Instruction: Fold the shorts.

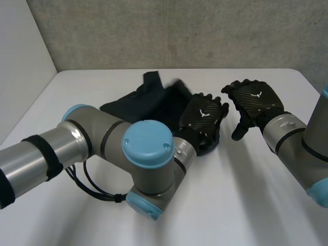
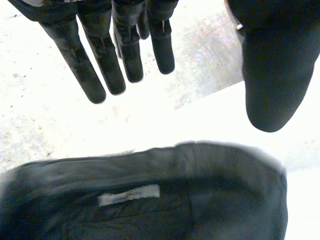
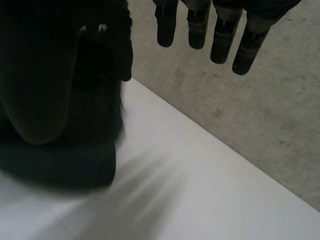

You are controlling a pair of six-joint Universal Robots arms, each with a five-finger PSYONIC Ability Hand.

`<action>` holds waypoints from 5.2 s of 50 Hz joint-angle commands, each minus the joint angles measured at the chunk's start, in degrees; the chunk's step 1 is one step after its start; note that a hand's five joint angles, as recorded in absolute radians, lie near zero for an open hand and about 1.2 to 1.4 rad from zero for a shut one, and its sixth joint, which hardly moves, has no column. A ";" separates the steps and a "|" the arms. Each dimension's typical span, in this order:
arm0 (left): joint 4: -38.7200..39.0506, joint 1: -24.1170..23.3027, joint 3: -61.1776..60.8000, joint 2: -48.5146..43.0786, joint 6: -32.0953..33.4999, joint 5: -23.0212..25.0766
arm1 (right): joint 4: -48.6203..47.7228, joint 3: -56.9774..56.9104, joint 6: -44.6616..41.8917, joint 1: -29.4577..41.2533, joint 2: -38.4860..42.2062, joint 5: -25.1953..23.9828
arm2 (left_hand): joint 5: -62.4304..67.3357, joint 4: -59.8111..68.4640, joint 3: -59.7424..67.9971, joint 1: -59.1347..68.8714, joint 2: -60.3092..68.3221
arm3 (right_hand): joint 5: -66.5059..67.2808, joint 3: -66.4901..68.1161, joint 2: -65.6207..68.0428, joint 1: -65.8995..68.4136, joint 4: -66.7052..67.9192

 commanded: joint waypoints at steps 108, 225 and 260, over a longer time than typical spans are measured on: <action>-16.19 37.68 -31.94 25.64 -5.13 17.01 | -2.56 8.04 18.02 14.29 4.90 0.28 | -1.80 -2.11 -2.71 -0.26 -2.38 | 18.09 19.87 19.31 21.27 17.87; -11.44 27.31 -2.62 12.94 -2.40 -2.05 | 2.33 -22.57 -5.45 -0.72 16.53 6.37 | -17.45 -17.76 -18.36 -15.91 -18.03 | -3.18 -1.41 -1.97 0.00 -3.40; -6.18 14.65 -22.63 9.47 -11.02 -5.83 | -1.43 -28.87 -12.57 -8.46 37.34 -21.58 | 1.56 1.25 0.66 3.10 0.99 | 30.71 32.49 31.93 33.89 30.50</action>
